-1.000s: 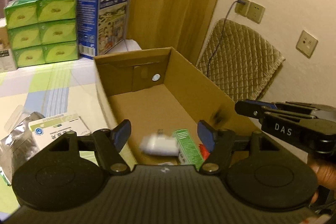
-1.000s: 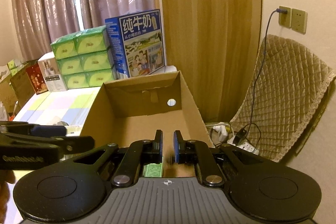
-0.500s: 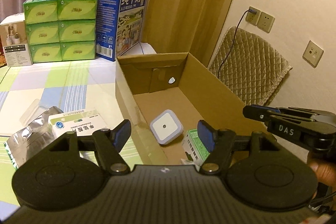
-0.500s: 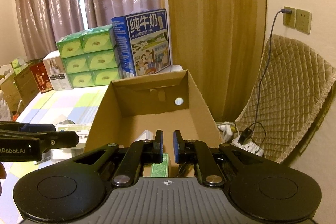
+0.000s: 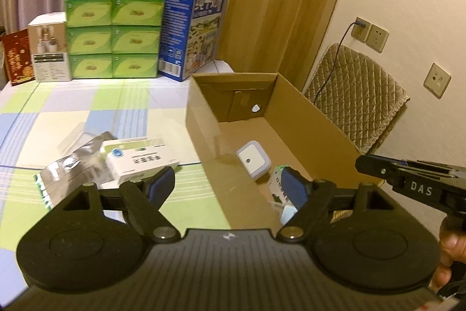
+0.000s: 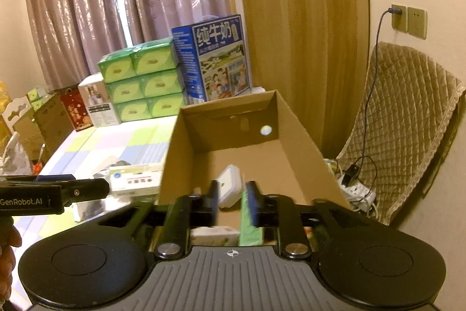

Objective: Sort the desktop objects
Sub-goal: 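Withdraw both tools from the box back over the table, then grasp the clear plastic tray with the right tool while the left tool grasps the silver foil bag, then lift the clear tray and foil bag off the table toward the cardboard box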

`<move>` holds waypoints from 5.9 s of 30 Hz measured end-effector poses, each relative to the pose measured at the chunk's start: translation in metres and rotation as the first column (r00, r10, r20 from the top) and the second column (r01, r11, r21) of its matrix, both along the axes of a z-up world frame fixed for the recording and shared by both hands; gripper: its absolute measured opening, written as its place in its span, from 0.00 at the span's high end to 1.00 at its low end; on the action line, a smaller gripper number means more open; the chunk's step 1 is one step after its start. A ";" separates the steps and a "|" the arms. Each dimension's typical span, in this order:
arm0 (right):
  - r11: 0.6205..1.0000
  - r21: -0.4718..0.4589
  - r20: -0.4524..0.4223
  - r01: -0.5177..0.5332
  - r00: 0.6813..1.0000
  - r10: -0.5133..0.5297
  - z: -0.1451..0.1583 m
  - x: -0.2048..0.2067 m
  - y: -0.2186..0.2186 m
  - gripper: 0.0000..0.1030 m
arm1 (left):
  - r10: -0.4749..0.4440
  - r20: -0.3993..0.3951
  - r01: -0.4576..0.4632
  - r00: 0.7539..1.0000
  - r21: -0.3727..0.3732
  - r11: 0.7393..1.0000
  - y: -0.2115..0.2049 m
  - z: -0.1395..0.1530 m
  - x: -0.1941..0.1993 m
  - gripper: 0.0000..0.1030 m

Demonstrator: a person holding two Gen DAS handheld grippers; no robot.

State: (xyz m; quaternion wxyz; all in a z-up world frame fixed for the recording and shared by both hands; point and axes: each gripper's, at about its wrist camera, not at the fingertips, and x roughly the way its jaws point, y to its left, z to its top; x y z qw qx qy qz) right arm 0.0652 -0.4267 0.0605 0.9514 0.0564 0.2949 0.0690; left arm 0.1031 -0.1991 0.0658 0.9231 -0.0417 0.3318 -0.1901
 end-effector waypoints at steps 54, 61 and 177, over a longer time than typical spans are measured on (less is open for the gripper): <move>0.928 -0.087 -0.090 -0.363 0.930 0.356 -0.053 -0.002 0.181 0.02 | 0.218 -0.021 -0.213 0.976 0.142 0.967 0.211 -0.036 -0.022 0.01; 0.922 -0.083 -0.125 -0.379 0.921 0.368 -0.069 0.016 0.190 0.02 | 0.201 -0.046 -0.191 0.978 0.162 0.968 0.209 -0.050 -0.005 0.01; 0.939 -0.121 -0.278 -0.323 0.919 0.280 -0.168 0.054 0.193 0.44 | -0.084 -0.396 0.231 0.914 0.341 0.911 0.120 -0.140 0.081 0.65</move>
